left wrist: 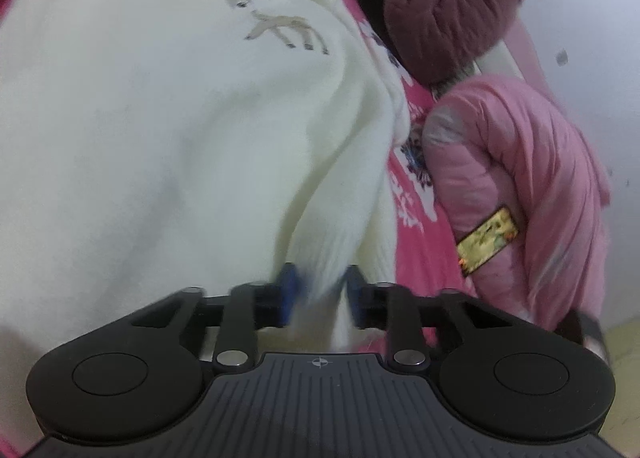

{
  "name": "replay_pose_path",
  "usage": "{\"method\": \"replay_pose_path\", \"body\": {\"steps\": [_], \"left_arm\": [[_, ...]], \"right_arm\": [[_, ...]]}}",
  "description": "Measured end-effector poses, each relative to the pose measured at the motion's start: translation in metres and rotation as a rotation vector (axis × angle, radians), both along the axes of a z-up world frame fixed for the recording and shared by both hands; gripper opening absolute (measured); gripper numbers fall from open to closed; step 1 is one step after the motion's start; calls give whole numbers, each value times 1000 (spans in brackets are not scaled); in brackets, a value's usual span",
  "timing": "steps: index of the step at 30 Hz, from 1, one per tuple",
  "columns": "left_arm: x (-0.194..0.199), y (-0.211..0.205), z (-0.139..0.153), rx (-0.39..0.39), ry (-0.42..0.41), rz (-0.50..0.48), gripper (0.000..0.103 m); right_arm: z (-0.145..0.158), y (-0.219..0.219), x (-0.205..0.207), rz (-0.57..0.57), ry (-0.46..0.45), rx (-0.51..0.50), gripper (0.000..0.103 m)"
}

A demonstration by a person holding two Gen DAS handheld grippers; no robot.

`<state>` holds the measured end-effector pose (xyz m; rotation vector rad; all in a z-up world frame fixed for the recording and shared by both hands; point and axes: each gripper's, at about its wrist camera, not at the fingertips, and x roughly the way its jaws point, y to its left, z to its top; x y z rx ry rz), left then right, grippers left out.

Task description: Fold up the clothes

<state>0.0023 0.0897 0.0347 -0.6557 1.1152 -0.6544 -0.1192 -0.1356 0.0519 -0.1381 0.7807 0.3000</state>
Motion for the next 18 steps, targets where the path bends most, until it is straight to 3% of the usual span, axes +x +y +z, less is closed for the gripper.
{"method": "replay_pose_path", "body": {"steps": [4, 5, 9, 13, 17, 18], "left_arm": [[-3, 0, 3, -43, 15, 26, 9], [-4, 1, 5, -60, 20, 38, 8], [-12, 10, 12, -148, 44, 69, 6], [-18, 12, 16, -186, 49, 82, 5], [-23, 15, 18, -194, 38, 78, 5], [-24, 16, 19, -193, 32, 75, 5]], "right_arm": [[-6, 22, -7, 47, -75, -133, 59], [-8, 27, -7, 59, -97, -162, 60], [-15, 49, -8, 67, -215, -298, 60], [-9, 61, -10, 20, -368, -402, 58], [-1, 58, -16, -30, -474, -461, 46], [2, 54, -17, -47, -487, -463, 38]]}}
